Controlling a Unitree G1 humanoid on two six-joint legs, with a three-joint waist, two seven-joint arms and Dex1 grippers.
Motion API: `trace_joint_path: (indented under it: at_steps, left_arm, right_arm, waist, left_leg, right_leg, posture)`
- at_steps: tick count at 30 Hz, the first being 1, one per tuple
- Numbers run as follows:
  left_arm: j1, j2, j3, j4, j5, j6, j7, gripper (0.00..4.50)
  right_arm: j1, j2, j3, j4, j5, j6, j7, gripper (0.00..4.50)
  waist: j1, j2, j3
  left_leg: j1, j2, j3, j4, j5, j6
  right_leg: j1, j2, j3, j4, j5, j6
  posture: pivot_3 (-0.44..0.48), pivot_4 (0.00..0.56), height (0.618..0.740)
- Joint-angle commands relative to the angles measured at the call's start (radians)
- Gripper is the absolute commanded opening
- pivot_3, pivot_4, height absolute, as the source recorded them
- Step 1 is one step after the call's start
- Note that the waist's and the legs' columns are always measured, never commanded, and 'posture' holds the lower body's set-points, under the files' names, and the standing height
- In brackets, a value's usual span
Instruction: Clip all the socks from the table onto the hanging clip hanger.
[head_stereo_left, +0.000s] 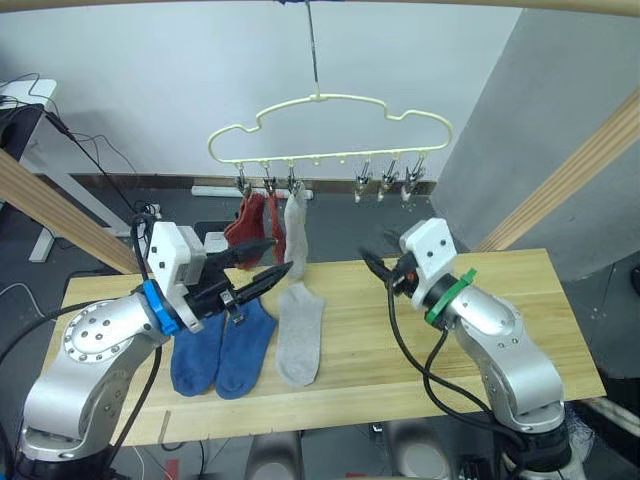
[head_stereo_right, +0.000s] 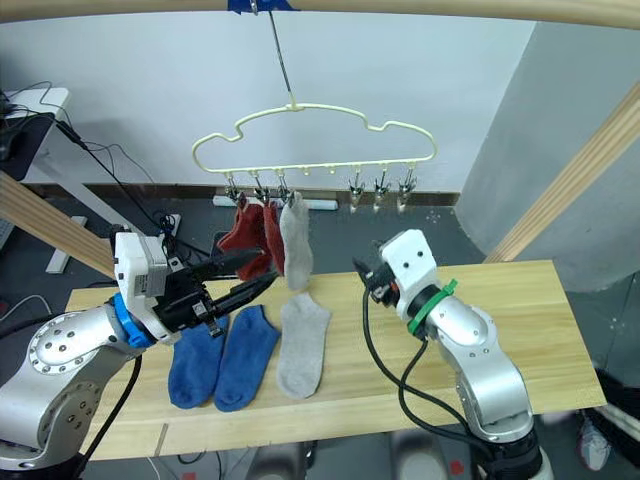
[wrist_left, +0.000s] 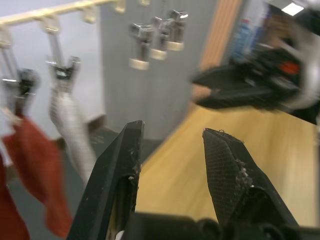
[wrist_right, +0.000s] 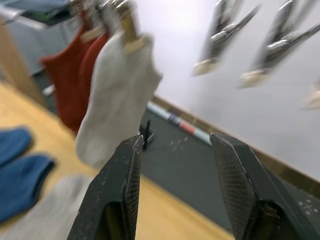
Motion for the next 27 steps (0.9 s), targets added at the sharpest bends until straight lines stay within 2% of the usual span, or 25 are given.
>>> trace_joint_path:
  at_steps: [1,8,27]
  left_arm:
    - [-0.037,0.018,0.012,0.001,-0.04,0.004,-0.033,2.05]
    - [-0.093,-0.013,-0.013,-0.023,-0.046,0.021,0.013,2.05]
    - [-0.144,-0.025,-0.045,0.029,-0.006,-0.004,0.004,2.05]
  right_arm:
    - [-0.044,0.033,-0.018,0.002,0.025,-0.006,-0.037,2.21]
    - [-0.115,0.083,-0.027,0.074,0.032,-0.022,-0.099,2.21]
    - [-0.216,0.13,-0.026,0.165,0.019,-0.035,-0.188,2.21]
  waist:
    - [0.0,0.0,-0.001]
    - [0.001,0.0,-0.001]
    - [0.0,0.0,-0.002]
  left_leg:
    - [0.0,0.0,0.0,0.0,0.0,0.0]
    - [0.0,0.0,0.0,0.0,0.0,0.0]
    - [0.0,0.0,0.0,0.0,0.0,0.0]
  right_leg:
    - [0.0,0.0,0.0,0.0,0.0,0.0]
    - [0.0,0.0,0.0,0.0,0.0,0.0]
    - [-0.001,0.0,-0.001,0.001,0.001,-0.001]
  posture:
    - [-0.124,0.254,0.74]
    - [-0.11,0.256,0.74]
    - [-0.118,0.233,0.74]
